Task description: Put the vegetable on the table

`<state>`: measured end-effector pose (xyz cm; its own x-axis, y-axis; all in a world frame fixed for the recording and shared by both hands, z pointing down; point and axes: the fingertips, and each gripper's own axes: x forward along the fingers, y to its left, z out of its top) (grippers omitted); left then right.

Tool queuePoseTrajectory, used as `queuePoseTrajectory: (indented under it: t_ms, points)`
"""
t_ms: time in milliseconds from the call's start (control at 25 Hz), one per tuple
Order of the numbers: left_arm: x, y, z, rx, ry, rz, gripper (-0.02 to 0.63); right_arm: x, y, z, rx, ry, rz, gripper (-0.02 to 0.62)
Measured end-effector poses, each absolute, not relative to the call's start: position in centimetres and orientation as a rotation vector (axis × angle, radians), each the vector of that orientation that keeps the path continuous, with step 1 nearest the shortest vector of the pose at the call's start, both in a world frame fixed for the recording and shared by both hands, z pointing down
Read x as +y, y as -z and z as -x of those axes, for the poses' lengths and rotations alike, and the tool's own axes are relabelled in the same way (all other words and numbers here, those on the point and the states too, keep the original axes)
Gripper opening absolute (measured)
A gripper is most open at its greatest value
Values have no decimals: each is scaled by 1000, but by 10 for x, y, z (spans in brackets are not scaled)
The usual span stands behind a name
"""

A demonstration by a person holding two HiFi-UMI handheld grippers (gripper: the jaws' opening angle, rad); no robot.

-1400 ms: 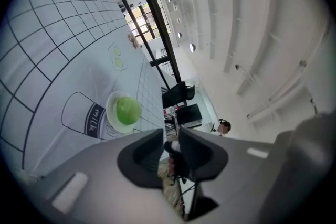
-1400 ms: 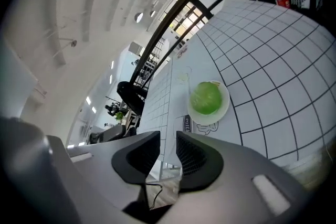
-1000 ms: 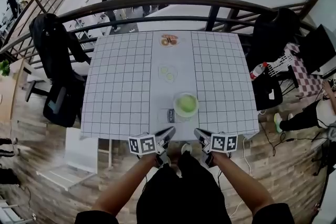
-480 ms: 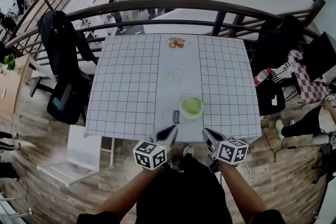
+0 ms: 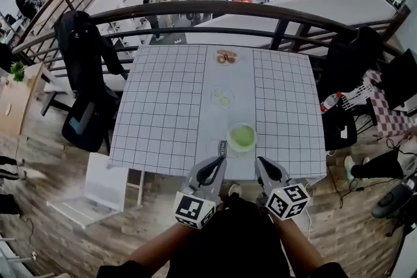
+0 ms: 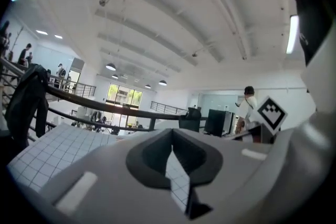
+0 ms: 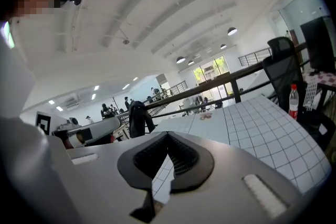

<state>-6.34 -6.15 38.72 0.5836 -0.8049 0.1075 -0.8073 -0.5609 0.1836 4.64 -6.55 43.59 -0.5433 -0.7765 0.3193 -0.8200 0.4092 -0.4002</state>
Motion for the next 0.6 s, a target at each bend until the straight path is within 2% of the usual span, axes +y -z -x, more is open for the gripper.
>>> queuePoseTrajectory:
  t_ms: [160,600]
  points:
    - [-62,-370,63,-1428,21,-2618,11,-69,-417,-44,-2577,-589,-1501,-2]
    - [-70,-357,57,-1577,35,-2616,9,-68,-387,-32,-2617,-304,-1561,-3]
